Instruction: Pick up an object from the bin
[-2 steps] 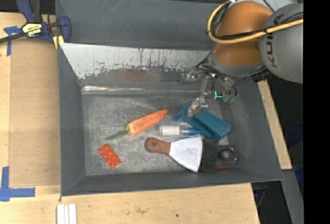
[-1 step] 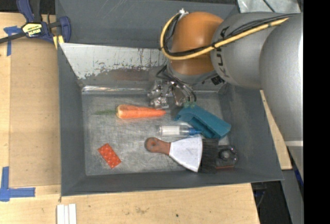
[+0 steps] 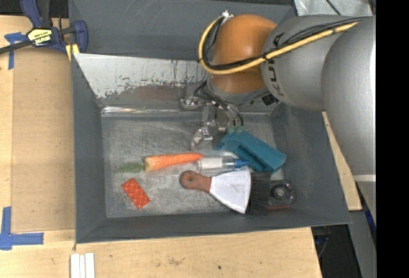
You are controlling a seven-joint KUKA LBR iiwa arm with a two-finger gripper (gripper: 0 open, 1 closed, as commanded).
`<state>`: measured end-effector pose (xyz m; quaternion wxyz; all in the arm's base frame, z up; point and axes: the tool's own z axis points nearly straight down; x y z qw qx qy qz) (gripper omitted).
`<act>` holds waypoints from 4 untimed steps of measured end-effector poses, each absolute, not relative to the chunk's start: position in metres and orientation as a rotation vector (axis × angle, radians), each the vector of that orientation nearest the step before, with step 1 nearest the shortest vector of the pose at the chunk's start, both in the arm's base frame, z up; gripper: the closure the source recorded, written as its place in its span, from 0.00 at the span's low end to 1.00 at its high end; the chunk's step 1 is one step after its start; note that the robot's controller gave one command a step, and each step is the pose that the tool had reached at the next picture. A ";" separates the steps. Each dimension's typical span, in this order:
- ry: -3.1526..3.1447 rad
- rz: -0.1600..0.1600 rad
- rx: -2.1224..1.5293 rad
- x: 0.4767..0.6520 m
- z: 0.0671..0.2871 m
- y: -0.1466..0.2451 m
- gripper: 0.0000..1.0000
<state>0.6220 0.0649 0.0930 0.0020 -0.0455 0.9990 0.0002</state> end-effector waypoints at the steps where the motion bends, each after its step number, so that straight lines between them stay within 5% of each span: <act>1: 3.134 0.001 -0.143 0.622 0.093 0.065 0.00; 4: 3.073 -0.001 -0.422 0.548 0.081 0.066 0.00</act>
Offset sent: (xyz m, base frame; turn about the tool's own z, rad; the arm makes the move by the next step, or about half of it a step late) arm -0.0651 0.0426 -0.0230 -0.1855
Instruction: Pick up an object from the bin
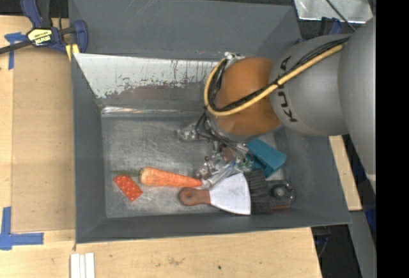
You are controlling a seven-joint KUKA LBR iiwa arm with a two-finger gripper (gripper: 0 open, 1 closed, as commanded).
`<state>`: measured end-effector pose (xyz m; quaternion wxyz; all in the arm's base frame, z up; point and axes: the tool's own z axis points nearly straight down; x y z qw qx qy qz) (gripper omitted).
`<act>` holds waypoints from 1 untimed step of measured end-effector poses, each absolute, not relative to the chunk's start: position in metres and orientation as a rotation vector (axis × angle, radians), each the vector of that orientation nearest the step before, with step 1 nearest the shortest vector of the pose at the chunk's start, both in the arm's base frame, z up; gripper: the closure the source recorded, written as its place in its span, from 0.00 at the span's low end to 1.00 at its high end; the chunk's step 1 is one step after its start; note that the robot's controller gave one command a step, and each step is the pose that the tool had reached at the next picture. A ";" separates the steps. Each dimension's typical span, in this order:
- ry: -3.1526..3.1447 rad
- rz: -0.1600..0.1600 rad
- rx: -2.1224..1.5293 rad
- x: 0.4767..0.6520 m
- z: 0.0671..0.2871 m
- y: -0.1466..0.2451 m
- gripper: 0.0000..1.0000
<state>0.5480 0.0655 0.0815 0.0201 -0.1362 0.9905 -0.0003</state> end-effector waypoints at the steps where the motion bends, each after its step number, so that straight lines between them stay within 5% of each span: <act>1: 3.061 -0.014 -0.567 0.537 0.080 0.092 0.00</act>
Offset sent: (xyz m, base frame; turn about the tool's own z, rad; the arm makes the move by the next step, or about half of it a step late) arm -0.0380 0.0517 0.0037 -0.0116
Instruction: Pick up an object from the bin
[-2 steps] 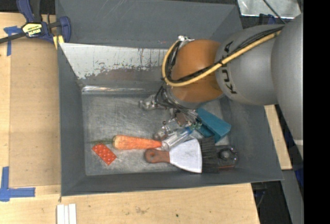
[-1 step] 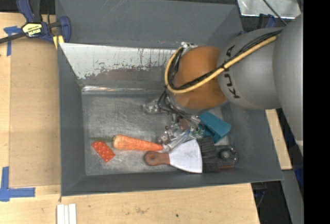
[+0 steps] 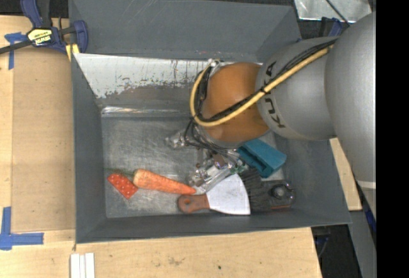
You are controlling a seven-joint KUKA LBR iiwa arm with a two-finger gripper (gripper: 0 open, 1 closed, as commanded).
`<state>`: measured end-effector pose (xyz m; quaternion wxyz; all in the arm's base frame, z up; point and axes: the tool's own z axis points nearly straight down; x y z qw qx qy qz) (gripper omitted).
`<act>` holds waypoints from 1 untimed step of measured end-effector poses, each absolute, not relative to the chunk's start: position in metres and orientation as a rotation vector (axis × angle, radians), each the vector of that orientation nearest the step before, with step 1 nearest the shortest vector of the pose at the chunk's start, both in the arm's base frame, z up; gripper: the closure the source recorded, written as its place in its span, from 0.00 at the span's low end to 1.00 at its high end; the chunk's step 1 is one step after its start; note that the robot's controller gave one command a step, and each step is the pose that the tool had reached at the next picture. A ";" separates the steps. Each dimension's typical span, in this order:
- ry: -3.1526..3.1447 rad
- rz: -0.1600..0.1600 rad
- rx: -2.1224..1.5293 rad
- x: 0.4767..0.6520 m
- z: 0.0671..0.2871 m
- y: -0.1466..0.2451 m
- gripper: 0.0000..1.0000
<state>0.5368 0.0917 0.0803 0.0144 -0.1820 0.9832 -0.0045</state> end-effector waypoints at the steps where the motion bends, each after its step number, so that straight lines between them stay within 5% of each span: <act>1: 3.086 -0.001 -0.517 0.520 0.081 0.110 0.00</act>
Offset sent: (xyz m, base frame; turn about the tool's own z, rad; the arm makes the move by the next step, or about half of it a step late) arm -0.0291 0.1013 0.1426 -0.1815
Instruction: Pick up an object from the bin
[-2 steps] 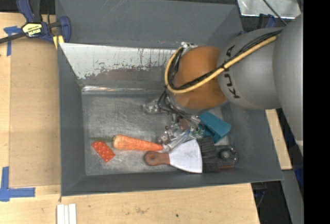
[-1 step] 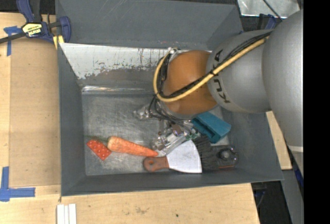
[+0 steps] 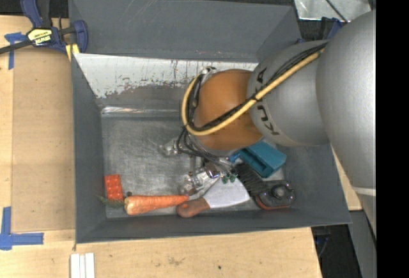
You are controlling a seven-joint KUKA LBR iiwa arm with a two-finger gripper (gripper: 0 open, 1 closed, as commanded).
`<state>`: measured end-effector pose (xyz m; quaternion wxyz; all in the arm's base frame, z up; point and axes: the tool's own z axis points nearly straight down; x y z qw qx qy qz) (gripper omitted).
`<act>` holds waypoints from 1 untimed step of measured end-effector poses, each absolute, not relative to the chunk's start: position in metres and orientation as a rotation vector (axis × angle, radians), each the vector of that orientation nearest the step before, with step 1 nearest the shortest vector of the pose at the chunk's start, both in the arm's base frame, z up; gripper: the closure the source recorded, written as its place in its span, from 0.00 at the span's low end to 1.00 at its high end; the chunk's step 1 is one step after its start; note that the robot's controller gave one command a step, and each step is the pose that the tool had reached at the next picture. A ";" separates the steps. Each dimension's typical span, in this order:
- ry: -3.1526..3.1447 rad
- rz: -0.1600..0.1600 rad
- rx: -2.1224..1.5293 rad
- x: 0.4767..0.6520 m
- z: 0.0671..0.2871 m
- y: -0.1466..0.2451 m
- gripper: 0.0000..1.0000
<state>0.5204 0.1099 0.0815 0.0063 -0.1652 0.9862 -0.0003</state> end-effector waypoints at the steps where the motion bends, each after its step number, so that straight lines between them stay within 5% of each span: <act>1: 3.095 -0.001 -0.553 0.512 0.134 0.143 0.00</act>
Offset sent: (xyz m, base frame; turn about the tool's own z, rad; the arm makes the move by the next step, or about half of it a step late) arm -0.0029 0.0005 0.1481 0.2217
